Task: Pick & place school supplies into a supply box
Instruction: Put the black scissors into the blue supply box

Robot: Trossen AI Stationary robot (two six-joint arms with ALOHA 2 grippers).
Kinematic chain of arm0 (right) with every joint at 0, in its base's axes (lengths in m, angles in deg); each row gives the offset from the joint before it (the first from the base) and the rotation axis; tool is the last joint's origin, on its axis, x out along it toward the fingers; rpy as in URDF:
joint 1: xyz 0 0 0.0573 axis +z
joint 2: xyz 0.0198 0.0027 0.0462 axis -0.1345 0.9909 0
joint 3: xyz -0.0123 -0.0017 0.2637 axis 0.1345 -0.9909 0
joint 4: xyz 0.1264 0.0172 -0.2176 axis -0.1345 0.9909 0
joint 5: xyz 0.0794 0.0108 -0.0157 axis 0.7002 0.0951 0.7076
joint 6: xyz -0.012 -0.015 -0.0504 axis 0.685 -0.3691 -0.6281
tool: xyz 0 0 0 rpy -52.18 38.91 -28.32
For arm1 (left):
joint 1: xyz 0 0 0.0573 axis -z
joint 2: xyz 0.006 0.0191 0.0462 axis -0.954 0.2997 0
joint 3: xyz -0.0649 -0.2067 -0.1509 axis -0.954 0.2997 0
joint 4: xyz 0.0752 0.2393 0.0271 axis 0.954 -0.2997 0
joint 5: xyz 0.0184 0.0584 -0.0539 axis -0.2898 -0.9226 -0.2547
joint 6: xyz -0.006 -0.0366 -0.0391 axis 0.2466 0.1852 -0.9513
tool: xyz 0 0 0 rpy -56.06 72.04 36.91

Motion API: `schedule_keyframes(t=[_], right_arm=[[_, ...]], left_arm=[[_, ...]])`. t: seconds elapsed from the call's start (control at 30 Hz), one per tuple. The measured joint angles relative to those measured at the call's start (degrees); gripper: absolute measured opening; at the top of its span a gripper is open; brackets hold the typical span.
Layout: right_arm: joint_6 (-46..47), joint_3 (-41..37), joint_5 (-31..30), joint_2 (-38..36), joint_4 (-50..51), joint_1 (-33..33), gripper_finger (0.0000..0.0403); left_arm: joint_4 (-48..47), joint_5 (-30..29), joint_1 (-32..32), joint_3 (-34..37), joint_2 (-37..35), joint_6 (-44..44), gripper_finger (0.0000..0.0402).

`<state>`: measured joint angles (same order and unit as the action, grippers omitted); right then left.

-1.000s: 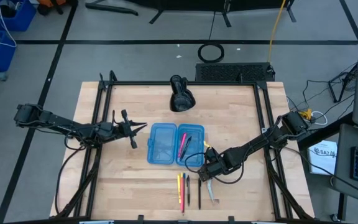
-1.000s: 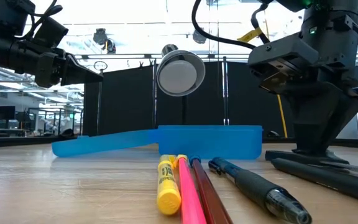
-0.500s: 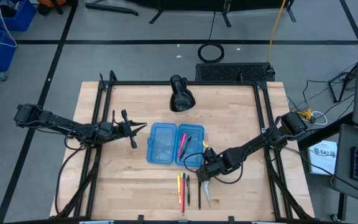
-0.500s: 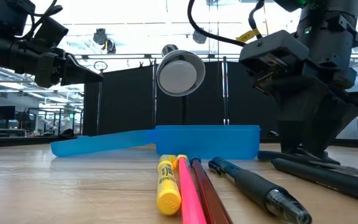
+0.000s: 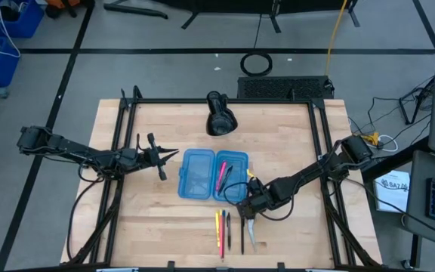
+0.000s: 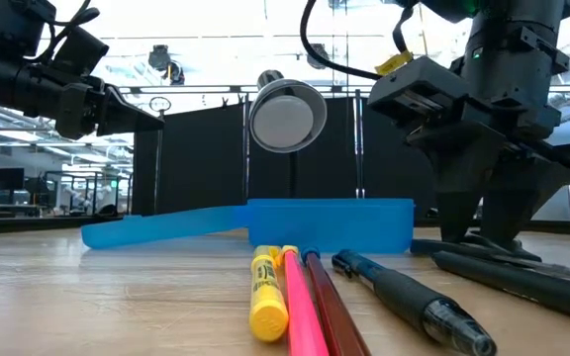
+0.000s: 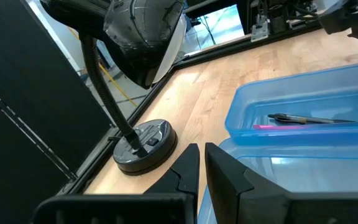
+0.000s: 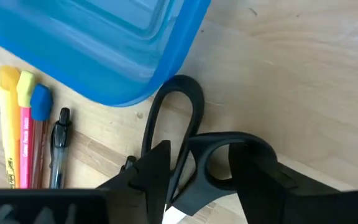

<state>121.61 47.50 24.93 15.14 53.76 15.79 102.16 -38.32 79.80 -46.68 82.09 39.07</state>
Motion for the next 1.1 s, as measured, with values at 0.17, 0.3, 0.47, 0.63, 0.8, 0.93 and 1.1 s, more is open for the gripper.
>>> schedule_keyframes(t=[0.17, 0.3, 0.47, 0.63, 0.8, 0.93, 1.1], right_arm=[[-0.15, 0.22, 0.36, 1.49, 0.16, -1.09, 0.0153], [-0.15, 0.34, 4.05, 4.85, 1.51, -2.04, 0.0153], [1.43, 0.35, 6.17, 6.84, 4.84, -1.85, 0.0153], [2.21, 1.84, 6.20, 7.21, 9.30, -1.64, 0.0153], [1.42, 1.99, 7.37, 7.21, 14.29, -1.53, 0.0152], [1.70, 1.99, 10.44, 7.19, 20.28, -0.57, 0.0152], [2.88, 1.88, 13.14, 7.26, 25.80, 0.78, 0.0152]], left_arm=[[0.00, 0.00, 0.02, 0.00, 0.01, 0.00, 0.0033], [0.06, 0.00, 0.00, 0.00, 0.02, 0.00, 0.0033], [0.04, 0.00, 0.02, 0.00, 0.02, 0.01, 0.0033], [0.04, 0.00, 0.00, 0.00, 0.00, 0.02, 0.0033], [0.04, 0.00, 0.01, 0.00, 0.02, 0.01, 0.0033], [0.02, 0.00, 0.02, 0.00, 0.01, 0.00, 0.0033], [0.00, 0.00, 0.00, 0.00, 0.00, -0.11, 0.0033]])
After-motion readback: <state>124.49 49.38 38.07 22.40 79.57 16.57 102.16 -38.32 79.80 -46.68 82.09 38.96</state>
